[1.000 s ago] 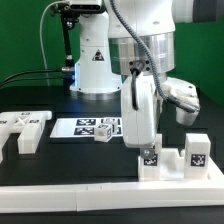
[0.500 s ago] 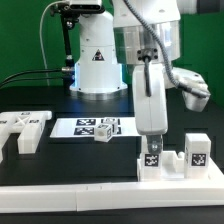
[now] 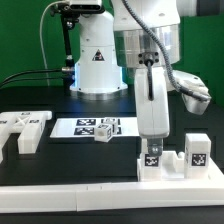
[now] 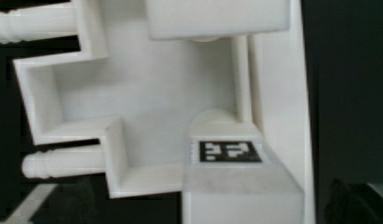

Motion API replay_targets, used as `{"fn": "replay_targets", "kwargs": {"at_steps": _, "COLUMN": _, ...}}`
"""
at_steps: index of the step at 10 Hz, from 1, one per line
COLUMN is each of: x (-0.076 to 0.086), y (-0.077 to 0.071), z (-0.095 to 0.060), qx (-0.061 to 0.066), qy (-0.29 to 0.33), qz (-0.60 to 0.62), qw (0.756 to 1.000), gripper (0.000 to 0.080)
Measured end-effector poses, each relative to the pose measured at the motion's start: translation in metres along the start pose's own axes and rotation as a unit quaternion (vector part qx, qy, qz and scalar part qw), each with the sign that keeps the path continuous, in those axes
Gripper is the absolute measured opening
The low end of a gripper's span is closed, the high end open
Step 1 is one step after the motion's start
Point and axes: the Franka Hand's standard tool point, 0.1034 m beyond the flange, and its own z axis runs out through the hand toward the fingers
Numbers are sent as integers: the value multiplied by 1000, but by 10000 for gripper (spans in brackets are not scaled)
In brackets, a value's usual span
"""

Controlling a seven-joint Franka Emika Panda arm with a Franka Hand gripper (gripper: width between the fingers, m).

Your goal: Assemble chair

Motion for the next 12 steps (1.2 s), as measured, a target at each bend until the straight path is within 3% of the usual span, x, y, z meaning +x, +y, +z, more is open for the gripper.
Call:
{"fn": "replay_targets", "kwargs": {"at_steps": 3, "x": -20, "y": 15, "z": -12, "qx": 0, "qy": 0, "qz": -186, "qw": 983, "gripper": 649}}
{"fn": "replay_targets", "kwargs": {"at_steps": 7, "x": -18, "y": 17, "z": -12, "qx": -4, "qy": 5, "qz": -330, "qw": 944, "gripper": 649}}
{"fn": "replay_targets", "kwargs": {"at_steps": 8, "x": -18, "y": 16, "z": -15, "qx": 4, "qy": 10, "qz": -386, "qw": 923, "gripper": 649}}
{"fn": "replay_targets", "kwargs": {"at_steps": 9, "x": -15, "y": 20, "z": -19, "qx": 20, "qy": 22, "qz": -448, "qw": 893, "gripper": 649}}
{"fn": "replay_targets", "kwargs": {"at_steps": 11, "x": -3, "y": 28, "z": -18, "qx": 40, "qy": 59, "qz": -581, "qw": 811, "gripper": 649}}
{"fn": "replay_targets", "kwargs": {"at_steps": 12, "x": -3, "y": 32, "z": -13, "qx": 46, "qy": 75, "qz": -614, "qw": 784, "gripper": 649}}
